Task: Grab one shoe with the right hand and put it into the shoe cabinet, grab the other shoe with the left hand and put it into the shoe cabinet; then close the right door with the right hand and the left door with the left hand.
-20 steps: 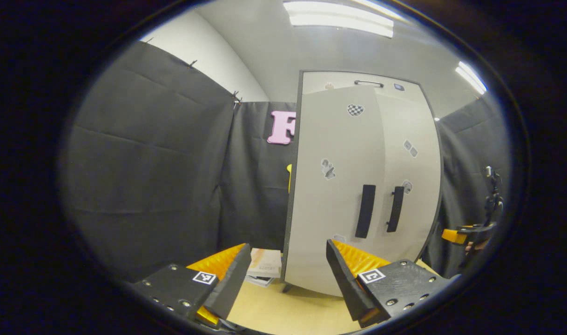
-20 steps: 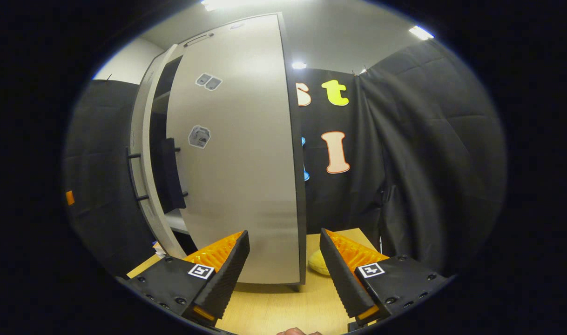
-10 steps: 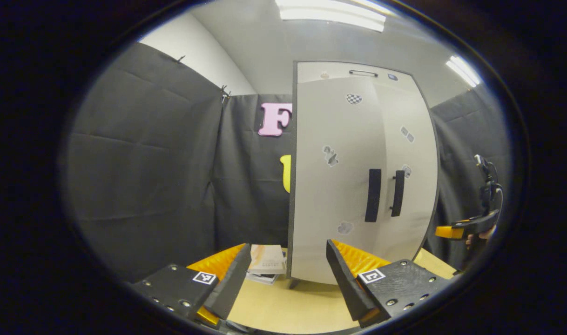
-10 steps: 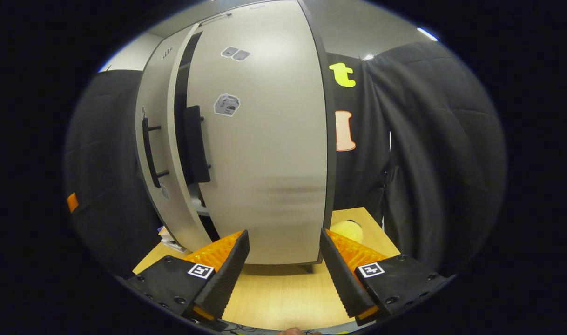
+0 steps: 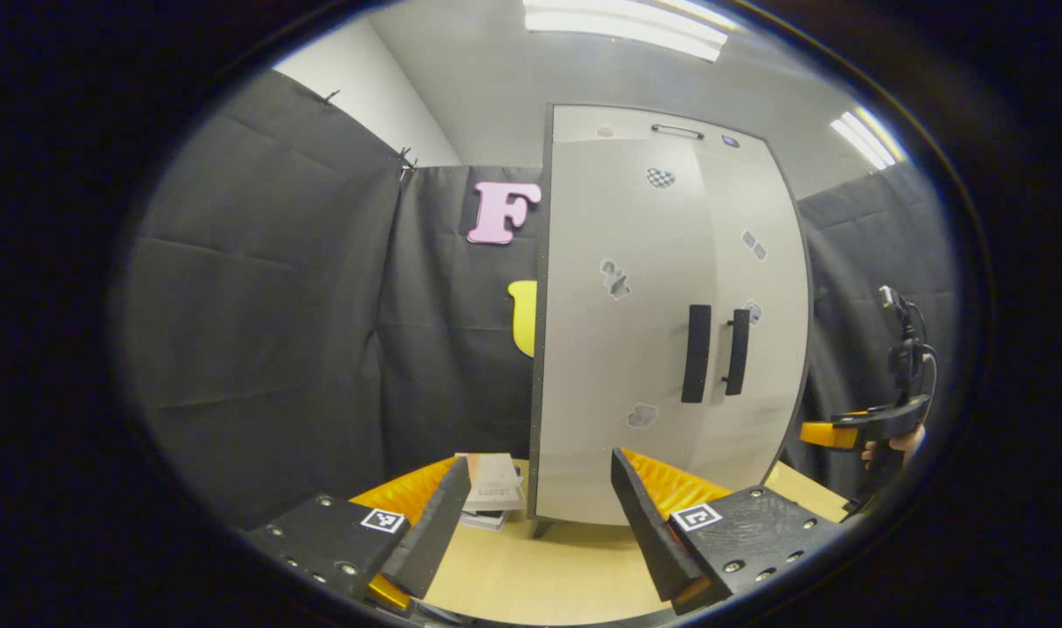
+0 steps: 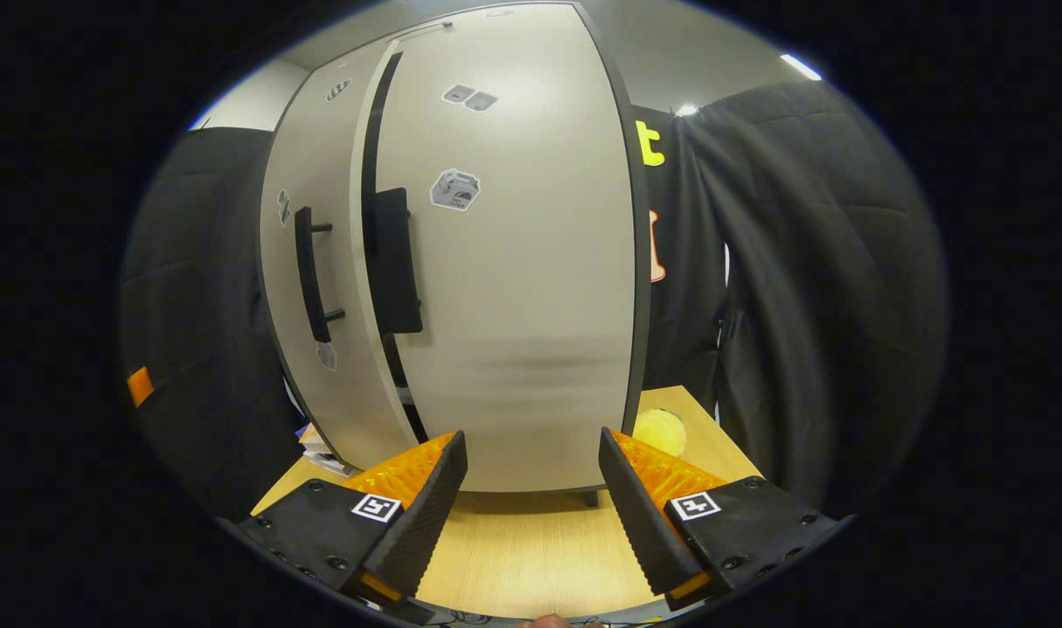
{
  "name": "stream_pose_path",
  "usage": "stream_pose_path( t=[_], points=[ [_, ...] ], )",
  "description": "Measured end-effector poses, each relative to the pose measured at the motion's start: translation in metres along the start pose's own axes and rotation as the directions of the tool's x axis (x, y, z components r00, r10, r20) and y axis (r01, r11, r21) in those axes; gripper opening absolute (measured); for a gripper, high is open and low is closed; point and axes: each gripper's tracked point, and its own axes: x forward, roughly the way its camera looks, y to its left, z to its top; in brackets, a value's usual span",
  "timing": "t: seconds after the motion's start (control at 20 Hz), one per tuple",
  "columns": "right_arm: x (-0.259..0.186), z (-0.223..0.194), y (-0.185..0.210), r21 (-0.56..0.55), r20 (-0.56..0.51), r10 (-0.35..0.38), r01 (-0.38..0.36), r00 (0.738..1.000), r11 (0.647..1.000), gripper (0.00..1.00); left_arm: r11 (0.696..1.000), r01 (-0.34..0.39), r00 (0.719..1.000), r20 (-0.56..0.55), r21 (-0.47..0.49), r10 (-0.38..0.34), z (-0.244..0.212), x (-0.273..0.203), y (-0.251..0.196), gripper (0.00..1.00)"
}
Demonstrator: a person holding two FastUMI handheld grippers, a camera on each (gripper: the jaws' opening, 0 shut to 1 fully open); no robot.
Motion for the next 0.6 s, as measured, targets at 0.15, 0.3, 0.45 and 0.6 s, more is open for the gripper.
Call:
stream_pose_path(
  t=[0.15,0.3,0.45,0.6],
  points=[
    [-0.003,-0.007,-0.005,0.018,0.018,-0.020,0.020,1.000,1.000,0.92,1.000,-0.002,1.000,0.014,0.015,0.002,-0.005,0.012,0.002,0.94],
    [-0.007,-0.011,-0.014,0.029,0.019,-0.041,0.040,0.999,0.999,0.92,1.000,0.005,1.000,0.007,0.013,-0.005,-0.011,0.015,0.002,0.94],
    [-0.011,-0.011,-0.023,0.036,0.024,-0.068,0.067,0.997,0.997,0.92,0.999,0.026,1.000,-0.008,0.019,-0.026,-0.016,0.022,-0.001,0.94],
    [-0.017,-0.011,-0.032,0.034,0.035,-0.091,0.089,0.995,0.995,0.92,0.999,0.034,0.999,-0.006,0.001,-0.034,-0.019,0.031,-0.004,0.94]
  ],
)
